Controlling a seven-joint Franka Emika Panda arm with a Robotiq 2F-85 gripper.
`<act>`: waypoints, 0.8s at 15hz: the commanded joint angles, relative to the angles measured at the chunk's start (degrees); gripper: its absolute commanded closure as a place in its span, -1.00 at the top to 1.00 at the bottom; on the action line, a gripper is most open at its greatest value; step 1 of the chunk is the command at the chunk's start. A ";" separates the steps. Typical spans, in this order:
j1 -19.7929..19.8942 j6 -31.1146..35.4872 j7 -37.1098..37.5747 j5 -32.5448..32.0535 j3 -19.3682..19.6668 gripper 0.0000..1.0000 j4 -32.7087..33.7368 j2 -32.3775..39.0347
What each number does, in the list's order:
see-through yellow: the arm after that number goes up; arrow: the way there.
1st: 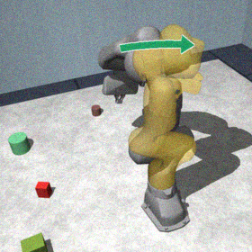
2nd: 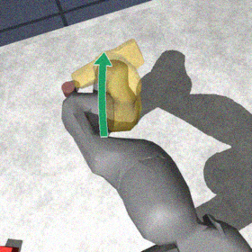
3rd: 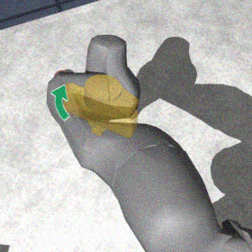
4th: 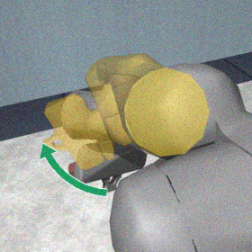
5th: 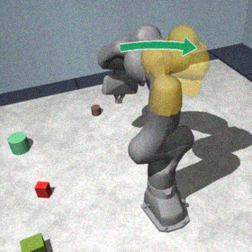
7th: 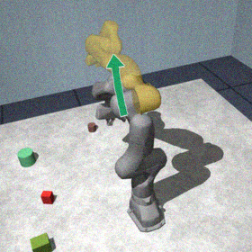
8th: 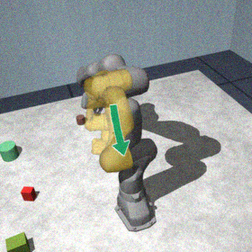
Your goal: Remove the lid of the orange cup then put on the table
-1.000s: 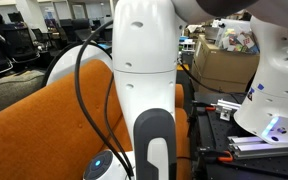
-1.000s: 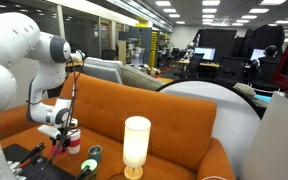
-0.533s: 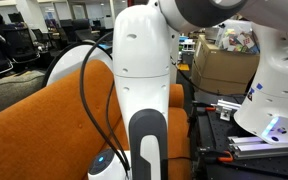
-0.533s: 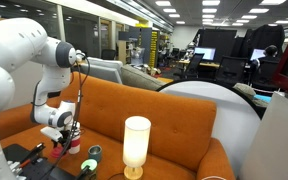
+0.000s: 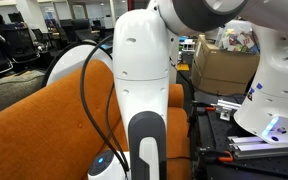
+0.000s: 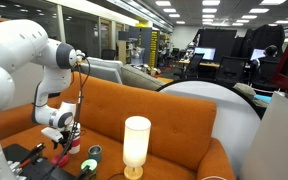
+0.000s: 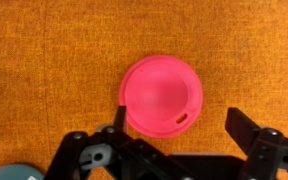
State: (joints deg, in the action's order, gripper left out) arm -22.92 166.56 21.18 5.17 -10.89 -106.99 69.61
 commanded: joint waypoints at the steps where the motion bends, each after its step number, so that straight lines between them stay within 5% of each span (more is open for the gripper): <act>1: 0.05 -1.47 -1.39 1.58 0.50 1.00 1.44 0.18; 12: -1.74 -6.37 0.00 1.23 1.47 1.00 1.45 -2.49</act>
State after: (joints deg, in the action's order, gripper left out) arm -24.08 160.38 22.02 5.17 -9.79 -105.94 66.96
